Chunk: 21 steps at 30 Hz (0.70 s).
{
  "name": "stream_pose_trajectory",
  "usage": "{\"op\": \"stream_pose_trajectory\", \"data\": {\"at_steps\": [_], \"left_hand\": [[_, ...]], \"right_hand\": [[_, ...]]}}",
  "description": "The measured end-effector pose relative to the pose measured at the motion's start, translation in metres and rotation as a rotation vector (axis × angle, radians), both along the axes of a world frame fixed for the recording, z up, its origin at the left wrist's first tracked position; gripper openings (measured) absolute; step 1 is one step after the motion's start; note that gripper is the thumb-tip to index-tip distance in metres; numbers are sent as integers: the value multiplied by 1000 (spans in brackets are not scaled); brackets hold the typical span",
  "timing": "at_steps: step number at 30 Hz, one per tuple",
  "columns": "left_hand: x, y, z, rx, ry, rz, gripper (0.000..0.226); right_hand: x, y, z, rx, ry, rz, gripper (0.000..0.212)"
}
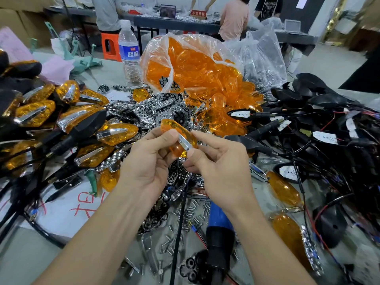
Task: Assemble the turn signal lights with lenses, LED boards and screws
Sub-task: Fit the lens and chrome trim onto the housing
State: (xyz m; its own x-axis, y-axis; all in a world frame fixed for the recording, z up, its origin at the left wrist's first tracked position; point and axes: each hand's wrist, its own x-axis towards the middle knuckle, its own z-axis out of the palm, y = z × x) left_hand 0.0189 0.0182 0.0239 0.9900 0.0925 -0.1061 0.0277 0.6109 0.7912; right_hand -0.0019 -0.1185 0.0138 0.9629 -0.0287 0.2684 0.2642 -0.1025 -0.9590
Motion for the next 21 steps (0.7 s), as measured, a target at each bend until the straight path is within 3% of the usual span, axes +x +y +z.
{"op": "stream_pose_trajectory", "data": {"at_steps": [4, 7, 9, 11, 13, 15, 16, 18, 20, 21], "left_hand": [[-3, -1, 0, -2, 1, -27, 22], [-4, -1, -1, -44, -17, -41, 14], [-2, -4, -3, 19, -46, -40, 12], [-2, -8, -6, 211, -67, 18, 23], [-4, -13, -9, 432, -104, 58, 38], [-8, -19, -11, 540, -170, -18, 40], [-8, -20, -11, 542, -187, -54, 39], [-6, -16, -11, 432, -136, -95, 40], [-1, -8, -10, 230, -41, -174, 48], [1, -4, -10, 140, -2, -228, 48]], "right_hand": [[0, -2, 3, 70, 41, 4, 42], [1, -8, 10, 244, 156, 132, 29], [0, -11, 14, 243, 176, 167, 27], [0, -15, 11, 16, 39, 8, 27], [-1, -16, 10, -376, -153, -178, 21], [-5, -14, 13, -622, -223, -215, 25], [-6, -15, 15, -622, -207, -165, 25], [-3, -27, 22, -406, -112, -75, 24], [7, -51, 26, -293, -53, -233, 25], [15, -66, 26, -361, -35, -376, 24]]}}
